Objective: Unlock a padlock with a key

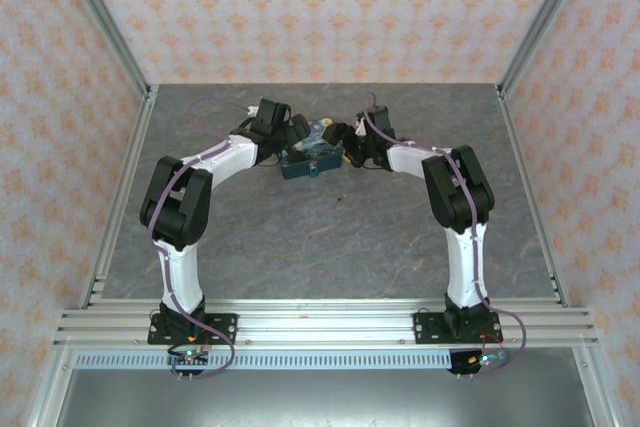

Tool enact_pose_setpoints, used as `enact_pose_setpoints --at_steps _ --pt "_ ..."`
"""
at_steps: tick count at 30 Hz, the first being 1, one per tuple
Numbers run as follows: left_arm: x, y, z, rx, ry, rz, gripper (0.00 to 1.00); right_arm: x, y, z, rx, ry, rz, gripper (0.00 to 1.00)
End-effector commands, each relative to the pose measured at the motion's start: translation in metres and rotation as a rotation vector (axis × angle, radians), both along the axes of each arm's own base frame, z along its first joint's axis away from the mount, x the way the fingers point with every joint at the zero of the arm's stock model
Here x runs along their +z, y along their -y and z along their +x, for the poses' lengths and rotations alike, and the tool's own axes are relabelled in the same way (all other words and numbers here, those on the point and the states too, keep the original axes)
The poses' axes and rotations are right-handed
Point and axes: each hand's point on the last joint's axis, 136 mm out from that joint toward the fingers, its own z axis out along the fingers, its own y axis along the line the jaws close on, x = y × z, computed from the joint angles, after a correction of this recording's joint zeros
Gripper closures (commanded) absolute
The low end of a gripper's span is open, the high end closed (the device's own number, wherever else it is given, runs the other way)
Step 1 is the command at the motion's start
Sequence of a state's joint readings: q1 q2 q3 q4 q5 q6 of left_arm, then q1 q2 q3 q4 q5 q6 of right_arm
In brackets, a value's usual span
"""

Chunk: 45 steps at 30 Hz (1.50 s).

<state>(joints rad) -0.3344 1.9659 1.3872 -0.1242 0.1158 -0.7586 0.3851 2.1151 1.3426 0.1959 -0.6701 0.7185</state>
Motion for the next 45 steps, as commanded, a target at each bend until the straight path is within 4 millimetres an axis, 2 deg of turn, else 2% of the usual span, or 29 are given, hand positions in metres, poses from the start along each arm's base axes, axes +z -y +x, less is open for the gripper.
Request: enact_pose_setpoints --at_steps 1,9,18,20,29,36,40,45 --pt "0.003 0.020 -0.012 -0.048 0.001 0.002 0.00 0.036 -0.005 -0.003 -0.015 0.086 0.081 0.16" --pt "0.000 0.040 -0.027 -0.082 0.003 0.019 0.00 0.029 0.007 -0.026 -0.035 0.078 0.080 0.16" --pt "-0.018 0.043 -0.042 -0.090 -0.017 0.022 0.00 0.025 0.013 -0.053 -0.052 0.068 0.090 0.16" --pt "-0.007 0.043 -0.045 -0.092 0.007 0.008 0.00 0.023 0.013 -0.059 -0.052 0.064 0.083 0.16" --pt "-0.019 0.046 -0.060 -0.092 -0.002 -0.012 0.00 0.016 0.018 -0.072 -0.066 0.051 0.056 0.16" --pt "-0.017 0.042 -0.057 -0.091 -0.002 0.024 0.00 0.014 0.031 -0.069 -0.093 0.066 -0.024 0.13" --pt "-0.013 0.036 -0.051 -0.079 0.000 0.060 0.00 0.020 0.050 -0.066 -0.136 0.082 -0.067 0.13" --pt "-0.007 0.024 -0.045 -0.061 0.007 0.061 0.00 0.031 0.071 -0.076 -0.138 0.113 -0.150 0.13"
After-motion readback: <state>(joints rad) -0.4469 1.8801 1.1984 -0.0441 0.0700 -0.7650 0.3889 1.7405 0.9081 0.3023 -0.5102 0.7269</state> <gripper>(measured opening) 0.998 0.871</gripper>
